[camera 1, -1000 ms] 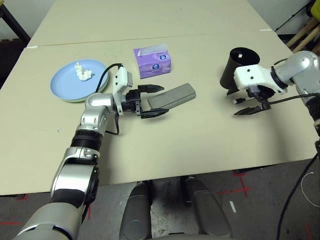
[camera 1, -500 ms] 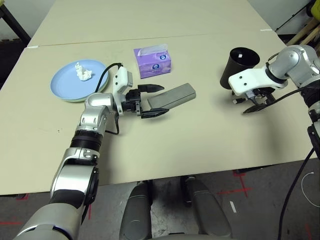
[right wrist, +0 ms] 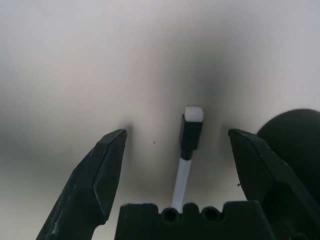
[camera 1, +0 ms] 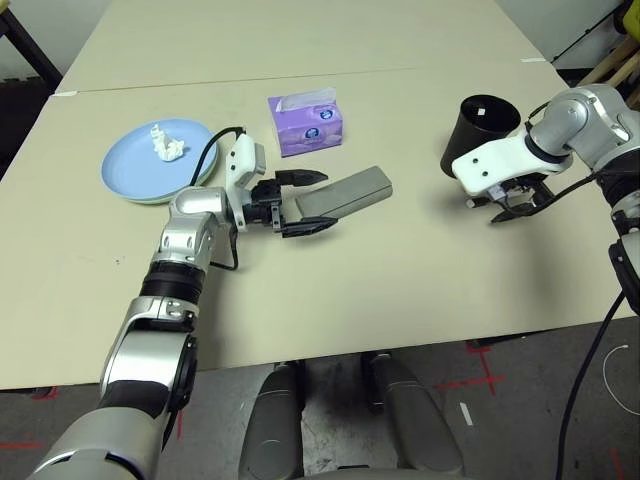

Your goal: Organize and tidy the items on the table.

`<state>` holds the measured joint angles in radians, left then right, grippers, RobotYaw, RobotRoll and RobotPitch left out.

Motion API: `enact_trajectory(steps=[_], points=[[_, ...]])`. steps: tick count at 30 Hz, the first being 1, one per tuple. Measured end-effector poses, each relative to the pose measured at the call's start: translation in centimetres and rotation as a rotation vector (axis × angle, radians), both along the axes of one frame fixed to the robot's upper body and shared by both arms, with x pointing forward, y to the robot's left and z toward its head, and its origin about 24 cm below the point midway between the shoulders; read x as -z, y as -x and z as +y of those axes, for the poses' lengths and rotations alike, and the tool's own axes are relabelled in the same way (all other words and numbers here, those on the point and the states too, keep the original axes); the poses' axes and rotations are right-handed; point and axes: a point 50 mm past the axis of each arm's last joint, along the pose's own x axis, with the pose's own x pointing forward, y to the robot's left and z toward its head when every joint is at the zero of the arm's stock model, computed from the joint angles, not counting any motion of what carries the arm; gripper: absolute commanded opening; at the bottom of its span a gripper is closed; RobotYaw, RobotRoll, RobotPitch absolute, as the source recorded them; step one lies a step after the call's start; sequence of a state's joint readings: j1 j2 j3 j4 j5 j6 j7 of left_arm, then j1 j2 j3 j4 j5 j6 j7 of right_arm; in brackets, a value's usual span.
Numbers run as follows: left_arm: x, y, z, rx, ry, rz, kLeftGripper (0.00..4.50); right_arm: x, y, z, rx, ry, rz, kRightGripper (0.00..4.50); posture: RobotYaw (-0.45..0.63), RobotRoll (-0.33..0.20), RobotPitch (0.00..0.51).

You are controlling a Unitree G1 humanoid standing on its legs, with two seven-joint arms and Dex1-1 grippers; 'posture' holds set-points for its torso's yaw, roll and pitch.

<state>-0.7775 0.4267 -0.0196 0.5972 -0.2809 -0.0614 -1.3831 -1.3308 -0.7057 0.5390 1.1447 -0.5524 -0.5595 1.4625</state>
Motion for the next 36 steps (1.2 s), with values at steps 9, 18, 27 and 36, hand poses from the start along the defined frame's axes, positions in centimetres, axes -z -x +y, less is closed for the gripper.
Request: enact_trajectory(steps=[9,18,27,36], points=[[-0.1,0.0,0.1,-0.002,-0.004,-0.002,4.5,0.1,0.0,-0.1,-0.006,0.02,-0.006,4.49,0.06,0.0,0.245],[-0.1,0.0,0.1,-0.001,-0.004,-0.003,4.5,0.6,-0.2,-0.2,-0.004,0.023,-0.045,4.49,0.06,0.0,0.246],[-0.2,0.0,0.1,-0.001,-0.004,-0.005,4.5,1.7,0.0,-0.4,-0.002,0.019,-0.026,4.49,0.06,0.0,0.246],[-0.2,0.0,0.1,-0.001,-0.004,-0.005,4.5,1.9,0.1,-0.5,0.002,0.023,0.001,2.2,0.07,0.0,0.243]])
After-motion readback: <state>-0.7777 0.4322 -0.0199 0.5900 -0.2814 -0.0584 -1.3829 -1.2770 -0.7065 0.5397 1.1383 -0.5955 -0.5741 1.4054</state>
